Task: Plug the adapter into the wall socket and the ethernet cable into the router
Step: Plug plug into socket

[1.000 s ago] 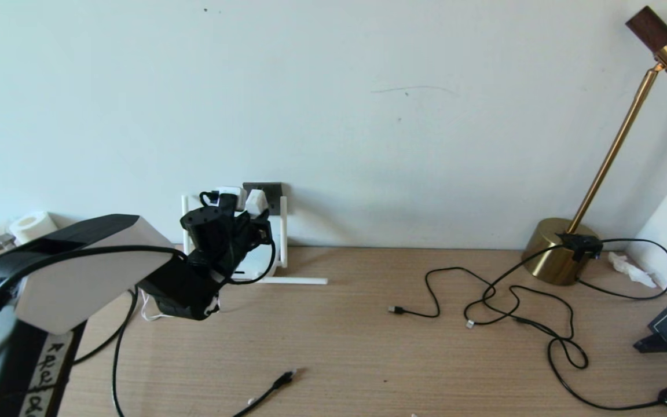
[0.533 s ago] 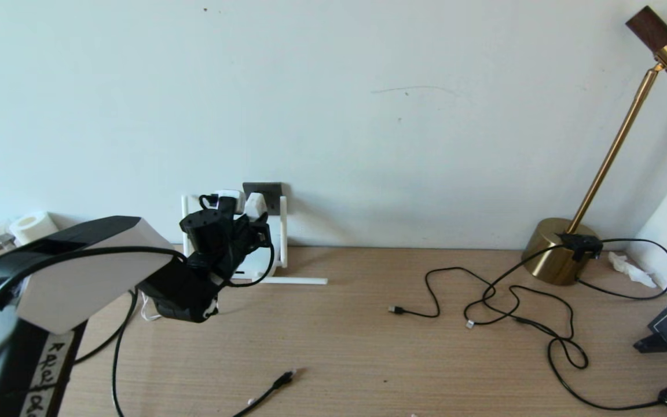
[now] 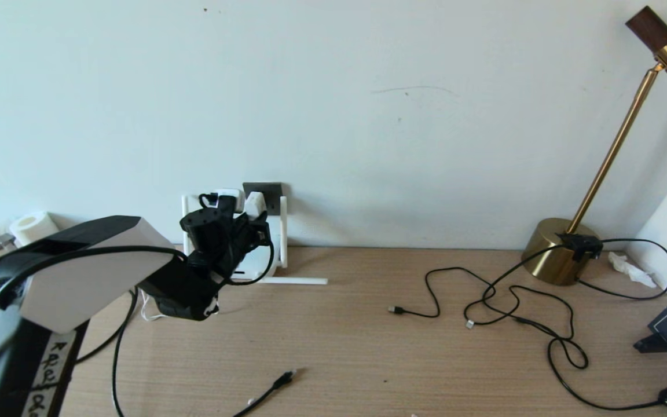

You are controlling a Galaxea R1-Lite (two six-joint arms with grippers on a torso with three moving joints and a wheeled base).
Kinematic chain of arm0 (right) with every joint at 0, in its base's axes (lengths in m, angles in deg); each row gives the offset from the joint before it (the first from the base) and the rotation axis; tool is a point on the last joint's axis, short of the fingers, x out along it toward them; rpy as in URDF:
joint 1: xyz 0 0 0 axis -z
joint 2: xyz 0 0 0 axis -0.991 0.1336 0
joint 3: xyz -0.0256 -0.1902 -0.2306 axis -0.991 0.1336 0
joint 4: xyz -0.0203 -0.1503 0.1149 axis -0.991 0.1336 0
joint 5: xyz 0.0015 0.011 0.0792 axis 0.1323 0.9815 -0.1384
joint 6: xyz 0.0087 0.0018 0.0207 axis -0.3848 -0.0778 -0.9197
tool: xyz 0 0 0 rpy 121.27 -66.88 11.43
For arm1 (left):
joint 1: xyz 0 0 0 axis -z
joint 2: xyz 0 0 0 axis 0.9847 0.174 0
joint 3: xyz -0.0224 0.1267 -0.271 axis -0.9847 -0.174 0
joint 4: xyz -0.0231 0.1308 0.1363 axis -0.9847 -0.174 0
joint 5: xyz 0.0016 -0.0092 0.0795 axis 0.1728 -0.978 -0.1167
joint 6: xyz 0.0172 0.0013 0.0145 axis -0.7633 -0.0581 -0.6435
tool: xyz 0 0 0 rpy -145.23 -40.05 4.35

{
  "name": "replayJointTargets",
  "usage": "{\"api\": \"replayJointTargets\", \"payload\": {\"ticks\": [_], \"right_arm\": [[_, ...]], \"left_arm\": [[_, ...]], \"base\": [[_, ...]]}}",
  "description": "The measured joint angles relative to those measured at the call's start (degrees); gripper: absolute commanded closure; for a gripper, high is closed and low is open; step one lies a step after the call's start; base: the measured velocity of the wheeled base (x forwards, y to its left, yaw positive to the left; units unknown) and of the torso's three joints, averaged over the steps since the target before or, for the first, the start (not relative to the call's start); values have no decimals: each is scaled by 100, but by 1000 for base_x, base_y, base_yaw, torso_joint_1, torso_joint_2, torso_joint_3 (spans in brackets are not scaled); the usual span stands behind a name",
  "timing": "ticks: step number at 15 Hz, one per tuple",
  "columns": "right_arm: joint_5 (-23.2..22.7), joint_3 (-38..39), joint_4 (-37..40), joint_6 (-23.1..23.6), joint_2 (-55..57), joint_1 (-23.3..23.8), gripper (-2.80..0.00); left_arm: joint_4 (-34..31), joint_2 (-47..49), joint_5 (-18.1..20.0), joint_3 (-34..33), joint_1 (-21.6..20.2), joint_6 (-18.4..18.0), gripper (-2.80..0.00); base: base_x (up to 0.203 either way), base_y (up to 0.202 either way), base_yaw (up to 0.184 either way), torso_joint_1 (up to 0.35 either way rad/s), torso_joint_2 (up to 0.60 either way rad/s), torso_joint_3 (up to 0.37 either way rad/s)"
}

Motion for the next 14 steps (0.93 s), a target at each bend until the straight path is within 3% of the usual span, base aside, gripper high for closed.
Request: {"api": "replayJointTargets", "payload": {"ticks": [14], "right_arm": [[-2,-2,-3,-2,0,0,0]], "left_arm": [[-259,124,-11,440,6,-1,0]], "base": [[-3,0,1,1,0,0]]}}
